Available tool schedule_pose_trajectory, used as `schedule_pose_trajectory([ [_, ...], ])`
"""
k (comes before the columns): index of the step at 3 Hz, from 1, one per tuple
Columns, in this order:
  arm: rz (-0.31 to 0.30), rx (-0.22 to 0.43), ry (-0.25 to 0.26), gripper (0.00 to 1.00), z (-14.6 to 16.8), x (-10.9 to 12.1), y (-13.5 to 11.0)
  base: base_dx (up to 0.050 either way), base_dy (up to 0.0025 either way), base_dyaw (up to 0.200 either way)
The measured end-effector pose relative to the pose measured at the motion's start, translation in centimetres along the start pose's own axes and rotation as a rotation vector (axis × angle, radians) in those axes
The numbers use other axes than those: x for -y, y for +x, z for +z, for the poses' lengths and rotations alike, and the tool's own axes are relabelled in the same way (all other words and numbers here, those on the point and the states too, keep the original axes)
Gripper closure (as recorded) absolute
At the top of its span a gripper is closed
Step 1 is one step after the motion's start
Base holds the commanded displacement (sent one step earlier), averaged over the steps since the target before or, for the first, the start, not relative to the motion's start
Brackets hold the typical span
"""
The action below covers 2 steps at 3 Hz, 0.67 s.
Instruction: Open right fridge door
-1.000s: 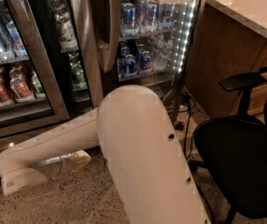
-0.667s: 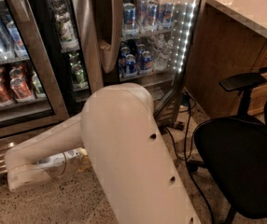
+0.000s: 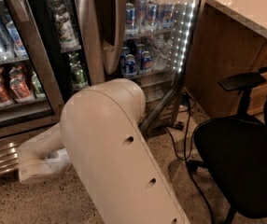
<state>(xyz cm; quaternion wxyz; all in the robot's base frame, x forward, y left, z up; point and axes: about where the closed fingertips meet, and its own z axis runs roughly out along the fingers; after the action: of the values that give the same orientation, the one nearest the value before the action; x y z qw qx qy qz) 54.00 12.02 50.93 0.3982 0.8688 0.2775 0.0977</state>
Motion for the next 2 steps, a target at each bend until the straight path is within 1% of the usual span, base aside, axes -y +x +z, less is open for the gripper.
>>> schedule_pose_trajectory([
  [1,0.024,0.006,-0.030,1.00,1.27,-0.42,1.05,0.000,0.00000,0.000],
  [2,0.024,0.006,-0.030,1.00,1.08,-0.25,1.16,0.000,0.00000,0.000],
])
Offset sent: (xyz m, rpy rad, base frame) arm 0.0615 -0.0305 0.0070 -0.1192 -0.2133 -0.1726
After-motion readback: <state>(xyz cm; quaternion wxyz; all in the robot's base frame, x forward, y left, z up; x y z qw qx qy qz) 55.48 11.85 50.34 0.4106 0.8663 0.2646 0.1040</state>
